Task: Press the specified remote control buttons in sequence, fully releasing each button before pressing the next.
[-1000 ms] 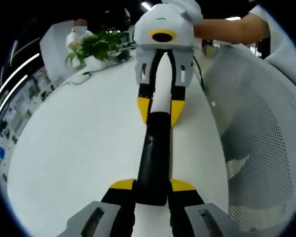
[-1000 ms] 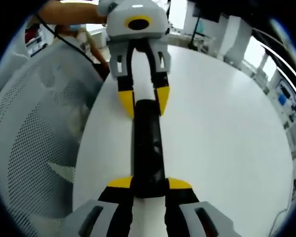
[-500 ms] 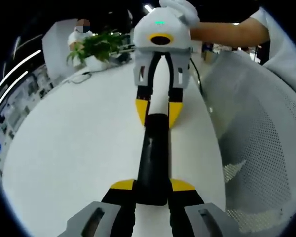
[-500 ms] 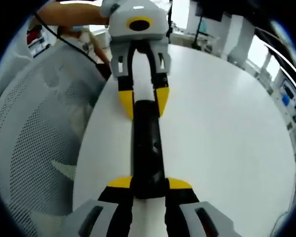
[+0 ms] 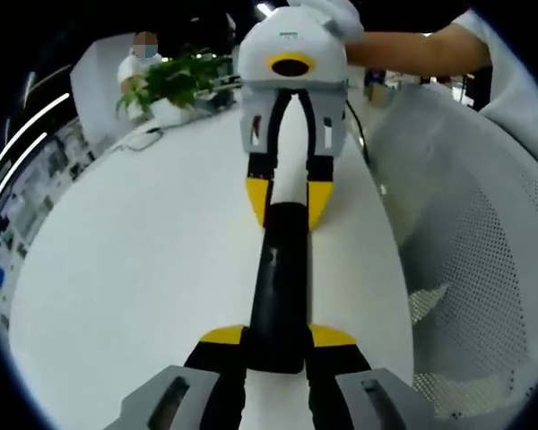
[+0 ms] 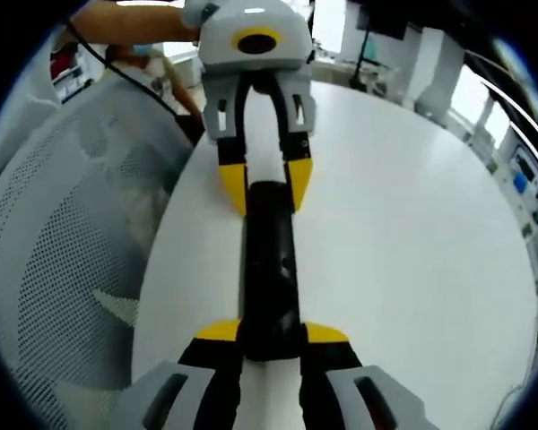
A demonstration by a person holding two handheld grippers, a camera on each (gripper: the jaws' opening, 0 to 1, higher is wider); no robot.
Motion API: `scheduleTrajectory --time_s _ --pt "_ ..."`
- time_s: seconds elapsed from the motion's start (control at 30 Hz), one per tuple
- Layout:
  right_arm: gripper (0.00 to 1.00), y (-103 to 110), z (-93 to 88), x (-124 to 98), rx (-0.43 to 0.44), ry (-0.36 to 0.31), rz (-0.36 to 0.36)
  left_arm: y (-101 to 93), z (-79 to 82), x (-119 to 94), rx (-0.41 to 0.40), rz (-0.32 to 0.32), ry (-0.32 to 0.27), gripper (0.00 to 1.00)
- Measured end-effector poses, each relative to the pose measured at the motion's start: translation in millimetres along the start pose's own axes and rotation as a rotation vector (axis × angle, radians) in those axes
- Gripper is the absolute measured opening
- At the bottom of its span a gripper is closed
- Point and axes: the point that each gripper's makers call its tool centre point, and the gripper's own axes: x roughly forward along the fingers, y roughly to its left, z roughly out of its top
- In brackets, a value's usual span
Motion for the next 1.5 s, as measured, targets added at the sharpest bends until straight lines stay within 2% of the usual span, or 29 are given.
scheduleTrajectory --time_s 0.33,0.7,1.0,1.27,1.5 --pt "0.21 0 0.1 0 0.014 -0.012 -0.005 0.9 -2.1 -1 0.000 -0.007 0.015 0.24" --pt "0.23 -2 0.2 0 0.003 0.005 -0.021 0.7 -2.8 -1 -0.004 -0.001 0.021 0.24" --pt "0.24 -1 12.2 -15 -0.017 -0.028 -0.055 0.5 -3.4 -1 -0.012 -0.007 0.020 0.24" --pt "0.12 -2 12.1 -33 -0.058 -0.028 -0.108 -0.6 -3.1 -2 -0.017 -0.007 0.019 0.24" --pt "0.07 -3 6.5 -40 -0.055 -0.012 -0.125 -0.7 -3.5 -2 -0.021 -0.006 0.017 0.24"
